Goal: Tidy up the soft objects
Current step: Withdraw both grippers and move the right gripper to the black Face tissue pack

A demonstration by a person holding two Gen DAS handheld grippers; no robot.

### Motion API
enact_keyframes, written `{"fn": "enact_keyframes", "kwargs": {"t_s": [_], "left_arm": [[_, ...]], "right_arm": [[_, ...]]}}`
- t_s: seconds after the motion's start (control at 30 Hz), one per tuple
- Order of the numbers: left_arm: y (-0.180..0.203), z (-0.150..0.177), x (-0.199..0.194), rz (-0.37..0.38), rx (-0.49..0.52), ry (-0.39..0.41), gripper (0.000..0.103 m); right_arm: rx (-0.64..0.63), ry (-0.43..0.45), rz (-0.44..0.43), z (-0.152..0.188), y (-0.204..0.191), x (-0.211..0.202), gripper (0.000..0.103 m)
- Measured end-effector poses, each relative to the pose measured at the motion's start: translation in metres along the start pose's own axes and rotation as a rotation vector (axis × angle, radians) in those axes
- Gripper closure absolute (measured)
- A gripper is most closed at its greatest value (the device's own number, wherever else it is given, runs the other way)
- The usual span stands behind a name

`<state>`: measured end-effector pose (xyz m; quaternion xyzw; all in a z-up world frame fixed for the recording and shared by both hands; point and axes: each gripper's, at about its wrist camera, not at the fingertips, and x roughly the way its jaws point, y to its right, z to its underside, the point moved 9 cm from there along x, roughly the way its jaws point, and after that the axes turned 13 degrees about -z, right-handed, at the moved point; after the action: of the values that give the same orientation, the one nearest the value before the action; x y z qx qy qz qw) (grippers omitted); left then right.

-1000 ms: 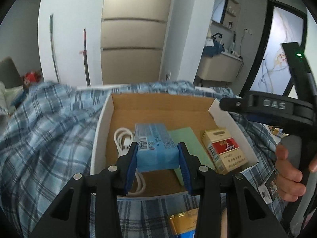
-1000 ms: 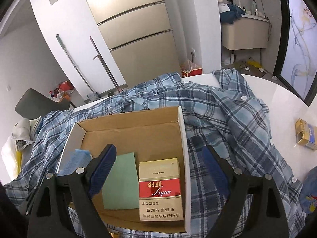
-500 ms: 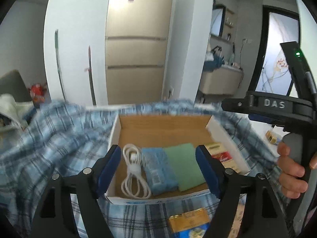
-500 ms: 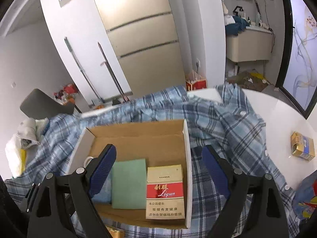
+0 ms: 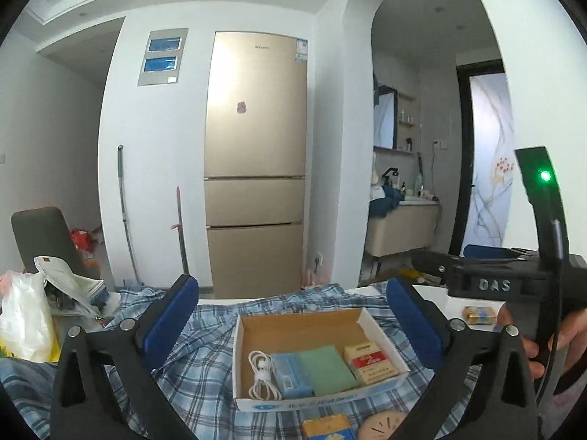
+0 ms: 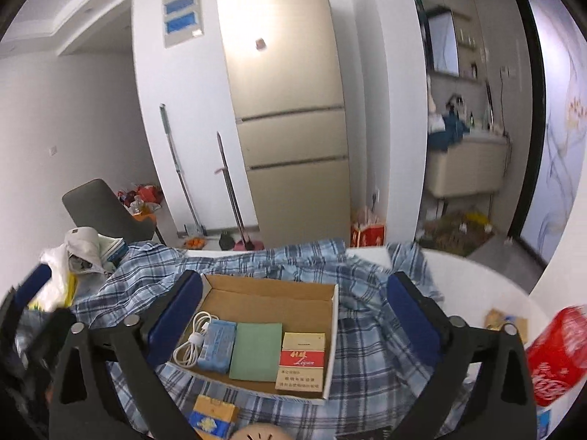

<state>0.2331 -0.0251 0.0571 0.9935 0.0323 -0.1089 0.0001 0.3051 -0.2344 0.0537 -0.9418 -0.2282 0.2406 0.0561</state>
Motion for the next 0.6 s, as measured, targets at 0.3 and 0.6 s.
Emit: {"fn": "enact_keyframes", "kwargs": {"t_s": [0.3, 0.6], "left_arm": [[0.0, 0.015, -0.049, 0.034, 0.028, -0.003, 0.0], [-0.014, 0.06, -0.052, 0.015, -0.003, -0.065, 0.0]], "right_arm": [[-0.07, 0.073, 0.088, 0.02, -0.007, -0.052, 0.0], [-0.043, 0.026, 0.091, 0.065, 0.012, -0.068, 0.0]]}}
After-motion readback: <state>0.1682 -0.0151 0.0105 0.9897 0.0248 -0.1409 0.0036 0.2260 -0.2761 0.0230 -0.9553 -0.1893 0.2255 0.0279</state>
